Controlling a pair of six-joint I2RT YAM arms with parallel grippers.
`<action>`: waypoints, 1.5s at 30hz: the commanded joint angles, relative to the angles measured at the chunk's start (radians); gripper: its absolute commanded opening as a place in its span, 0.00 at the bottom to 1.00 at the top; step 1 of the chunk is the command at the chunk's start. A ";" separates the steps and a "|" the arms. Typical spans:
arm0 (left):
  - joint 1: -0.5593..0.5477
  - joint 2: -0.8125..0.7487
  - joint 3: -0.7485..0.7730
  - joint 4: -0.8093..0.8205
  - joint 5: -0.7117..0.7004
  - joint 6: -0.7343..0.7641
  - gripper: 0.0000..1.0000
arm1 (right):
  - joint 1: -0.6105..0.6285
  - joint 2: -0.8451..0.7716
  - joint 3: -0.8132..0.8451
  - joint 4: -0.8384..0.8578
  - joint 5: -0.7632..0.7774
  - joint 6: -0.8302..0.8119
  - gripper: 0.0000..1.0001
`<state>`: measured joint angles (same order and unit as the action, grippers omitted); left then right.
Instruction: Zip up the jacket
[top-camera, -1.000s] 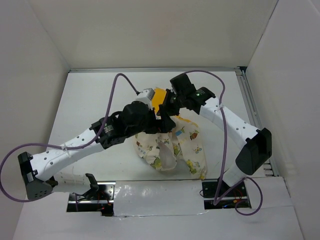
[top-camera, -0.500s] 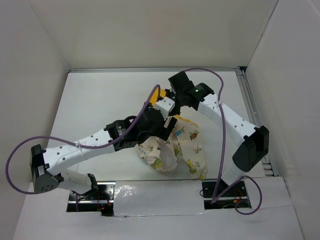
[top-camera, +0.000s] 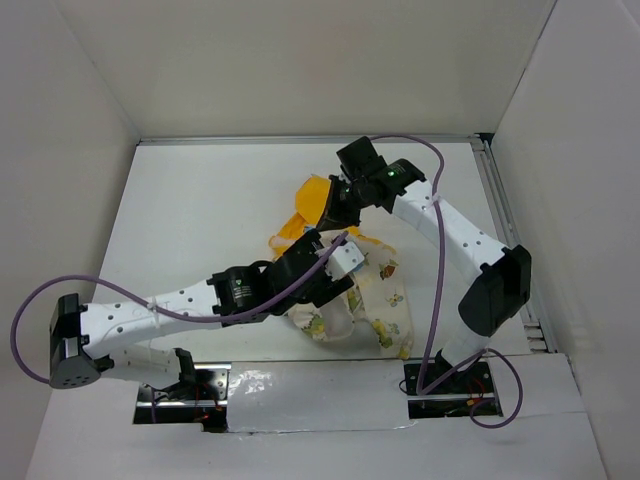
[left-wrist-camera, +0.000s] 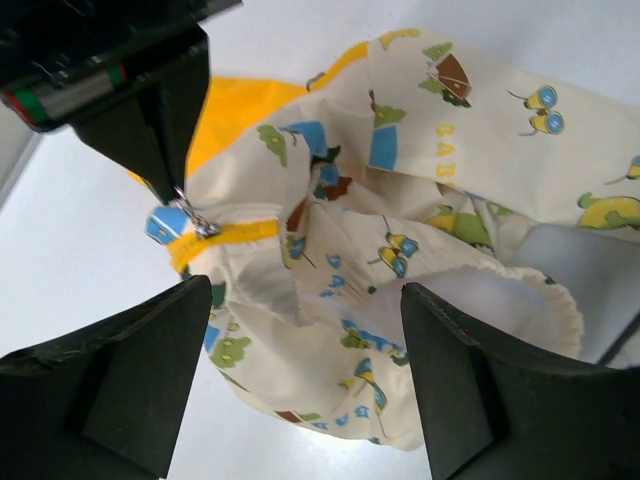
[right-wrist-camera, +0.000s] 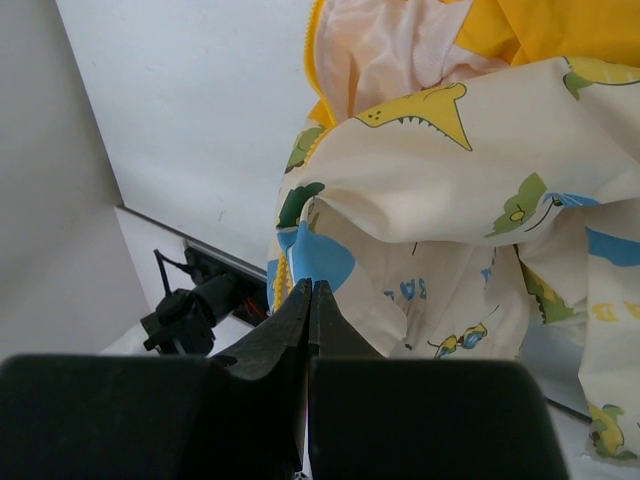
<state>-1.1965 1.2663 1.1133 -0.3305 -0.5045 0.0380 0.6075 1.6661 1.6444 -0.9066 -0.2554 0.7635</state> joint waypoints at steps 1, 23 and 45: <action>-0.008 -0.024 -0.006 0.102 -0.077 0.108 0.88 | -0.008 -0.002 0.061 -0.023 -0.035 -0.016 0.00; -0.009 0.064 -0.001 -0.012 -0.180 0.028 0.69 | -0.032 -0.019 0.043 0.002 -0.146 -0.024 0.00; -0.015 -0.191 -0.095 0.197 0.158 0.128 0.00 | 0.075 -0.046 -0.012 0.199 0.231 -0.092 0.00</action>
<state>-1.1900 1.1900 1.0153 -0.2230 -0.5285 0.1829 0.6891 1.6520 1.6329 -0.8867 -0.1875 0.6857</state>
